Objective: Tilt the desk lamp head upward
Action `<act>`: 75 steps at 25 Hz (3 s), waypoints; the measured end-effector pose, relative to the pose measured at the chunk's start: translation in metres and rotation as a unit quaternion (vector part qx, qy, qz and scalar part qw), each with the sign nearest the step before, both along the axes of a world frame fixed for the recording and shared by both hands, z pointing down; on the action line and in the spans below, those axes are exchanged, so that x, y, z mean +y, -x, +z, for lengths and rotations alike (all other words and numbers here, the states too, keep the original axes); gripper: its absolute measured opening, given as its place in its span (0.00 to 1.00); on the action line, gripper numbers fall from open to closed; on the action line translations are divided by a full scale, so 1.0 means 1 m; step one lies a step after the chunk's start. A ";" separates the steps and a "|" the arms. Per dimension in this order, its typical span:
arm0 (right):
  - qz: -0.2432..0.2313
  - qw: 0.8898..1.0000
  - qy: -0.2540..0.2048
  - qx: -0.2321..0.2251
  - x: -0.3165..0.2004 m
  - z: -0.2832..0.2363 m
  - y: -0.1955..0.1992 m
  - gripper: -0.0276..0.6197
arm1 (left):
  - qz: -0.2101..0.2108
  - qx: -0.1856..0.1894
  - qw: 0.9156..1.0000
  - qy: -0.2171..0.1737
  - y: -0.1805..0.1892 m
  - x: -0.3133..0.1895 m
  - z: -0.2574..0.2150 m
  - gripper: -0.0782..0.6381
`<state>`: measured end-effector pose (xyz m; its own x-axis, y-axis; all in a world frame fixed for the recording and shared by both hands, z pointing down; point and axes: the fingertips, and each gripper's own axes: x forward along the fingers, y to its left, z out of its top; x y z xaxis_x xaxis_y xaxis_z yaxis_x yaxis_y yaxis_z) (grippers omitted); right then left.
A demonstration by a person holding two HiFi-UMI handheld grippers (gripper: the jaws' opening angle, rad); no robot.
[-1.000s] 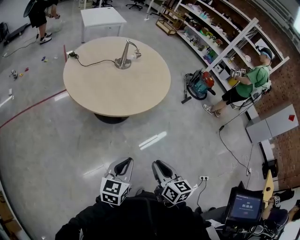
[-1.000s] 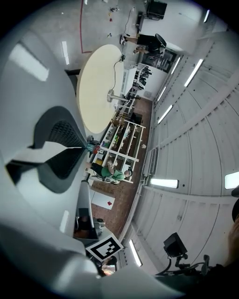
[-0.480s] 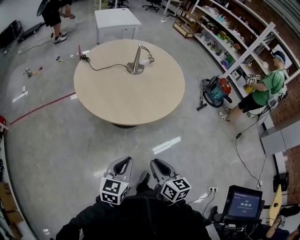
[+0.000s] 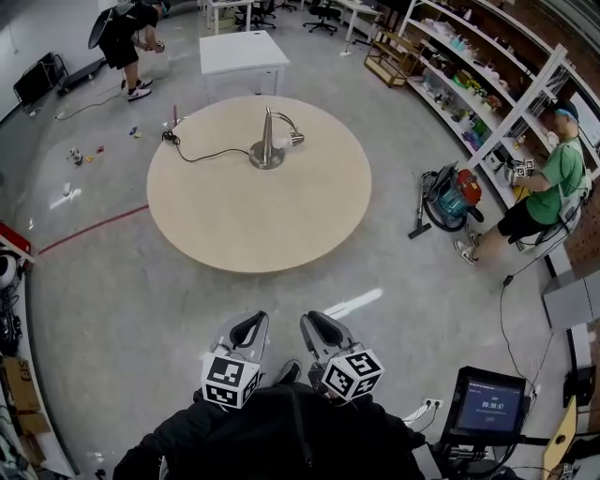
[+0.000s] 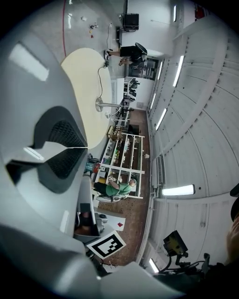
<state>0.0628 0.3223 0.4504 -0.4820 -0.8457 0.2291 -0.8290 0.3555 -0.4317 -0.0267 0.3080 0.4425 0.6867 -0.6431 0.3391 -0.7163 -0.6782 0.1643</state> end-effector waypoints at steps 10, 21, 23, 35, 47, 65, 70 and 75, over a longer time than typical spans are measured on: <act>-0.008 1.000 -0.001 -0.019 -0.023 -0.001 -0.035 0.13 | -0.007 -0.023 1.000 0.000 -0.032 -0.019 -0.005 0.13; 0.026 1.000 0.005 0.002 -0.085 -0.001 -0.090 0.13 | 0.039 0.000 0.999 0.010 -0.091 -0.088 0.000 0.13; 0.041 0.999 0.006 0.010 -0.098 -0.005 -0.095 0.13 | 0.054 0.011 0.998 0.010 -0.095 -0.104 -0.003 0.13; 0.057 0.997 0.026 0.047 -0.192 -0.007 -0.042 0.13 | 0.075 0.052 0.996 0.018 -0.048 -0.210 -0.003 0.13; 0.061 0.993 0.063 0.078 -0.242 0.013 0.003 0.13 | 0.074 0.092 0.991 0.060 -0.002 -0.262 0.030 0.13; 0.015 0.998 0.012 0.060 -0.320 0.005 0.012 0.13 | 0.024 0.075 0.997 0.017 0.012 -0.331 0.019 0.13; 0.001 0.999 0.003 0.036 -0.346 0.002 -0.008 0.13 | -0.002 0.057 0.998 0.015 -0.001 -0.350 0.016 0.13; -0.019 1.000 0.007 0.013 -0.375 0.006 -0.031 0.13 | -0.015 0.033 0.999 0.016 -0.027 -0.370 0.018 0.13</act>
<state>0.0933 -0.0526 0.4565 -0.5070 -0.8235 0.2545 -0.8264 0.3806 -0.4149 0.0002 -0.0615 0.4602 0.6892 -0.6524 0.3152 -0.7226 -0.6508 0.2329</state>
